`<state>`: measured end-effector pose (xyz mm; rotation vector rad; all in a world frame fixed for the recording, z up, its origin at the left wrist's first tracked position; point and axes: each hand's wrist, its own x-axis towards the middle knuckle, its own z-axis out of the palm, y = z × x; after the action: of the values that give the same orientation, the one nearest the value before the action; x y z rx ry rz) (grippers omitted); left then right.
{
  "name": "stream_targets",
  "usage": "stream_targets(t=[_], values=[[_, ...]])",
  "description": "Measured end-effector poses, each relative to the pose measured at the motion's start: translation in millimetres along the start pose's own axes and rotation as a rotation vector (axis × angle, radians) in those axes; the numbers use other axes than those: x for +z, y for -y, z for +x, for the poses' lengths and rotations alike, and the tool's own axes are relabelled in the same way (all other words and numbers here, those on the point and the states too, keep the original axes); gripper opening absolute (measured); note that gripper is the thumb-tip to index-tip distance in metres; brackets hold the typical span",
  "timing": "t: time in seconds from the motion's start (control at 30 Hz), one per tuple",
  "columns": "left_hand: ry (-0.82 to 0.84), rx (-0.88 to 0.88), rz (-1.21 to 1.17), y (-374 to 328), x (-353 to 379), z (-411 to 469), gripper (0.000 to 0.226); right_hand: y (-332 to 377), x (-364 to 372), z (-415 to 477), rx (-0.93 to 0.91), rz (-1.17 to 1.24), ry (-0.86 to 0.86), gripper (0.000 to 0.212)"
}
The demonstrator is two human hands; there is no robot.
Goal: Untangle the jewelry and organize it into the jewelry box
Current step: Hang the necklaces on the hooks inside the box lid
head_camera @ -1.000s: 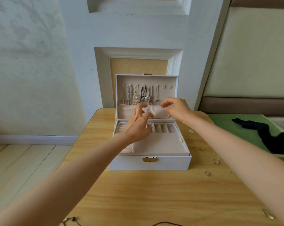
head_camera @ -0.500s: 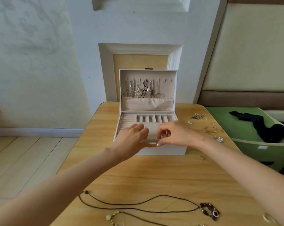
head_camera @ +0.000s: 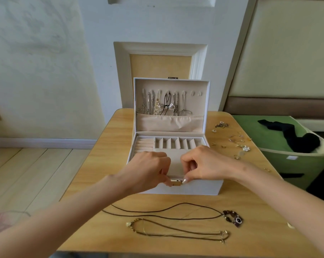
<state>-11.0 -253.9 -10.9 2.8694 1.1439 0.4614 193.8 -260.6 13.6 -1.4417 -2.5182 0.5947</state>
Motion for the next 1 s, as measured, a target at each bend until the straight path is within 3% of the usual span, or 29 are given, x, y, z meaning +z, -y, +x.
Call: stream_targets(t=[0.2, 0.37, 0.43, 0.67, 0.83, 1.0], values=[[0.021, 0.09, -0.038, -17, -6, -21, 0.031, 13, 7, -28, -0.071, -0.162, -0.02, 0.023], [-0.058, 0.129, -0.085, -12, -8, -37, 0.034, 19, 25, -51, -0.367, -0.244, -0.441, 0.01], [-0.042, 0.17, -0.088, -7, -7, -46, 0.033, 24, 41, -60, -0.419, -0.185, -0.434, 0.005], [0.078, 0.201, 0.031, 0, 1, -79, 0.019, 42, 94, -58, -0.157, 0.03, -0.13, 0.02], [0.058, 0.132, 0.143, -1, 7, -94, 0.023, 74, 115, -44, -0.052, 0.003, -0.18, 0.03], [-0.173, 0.035, 0.064, -6, 11, -108, 0.012, 85, 123, -33, -0.013, -0.074, -0.235, 0.025]])
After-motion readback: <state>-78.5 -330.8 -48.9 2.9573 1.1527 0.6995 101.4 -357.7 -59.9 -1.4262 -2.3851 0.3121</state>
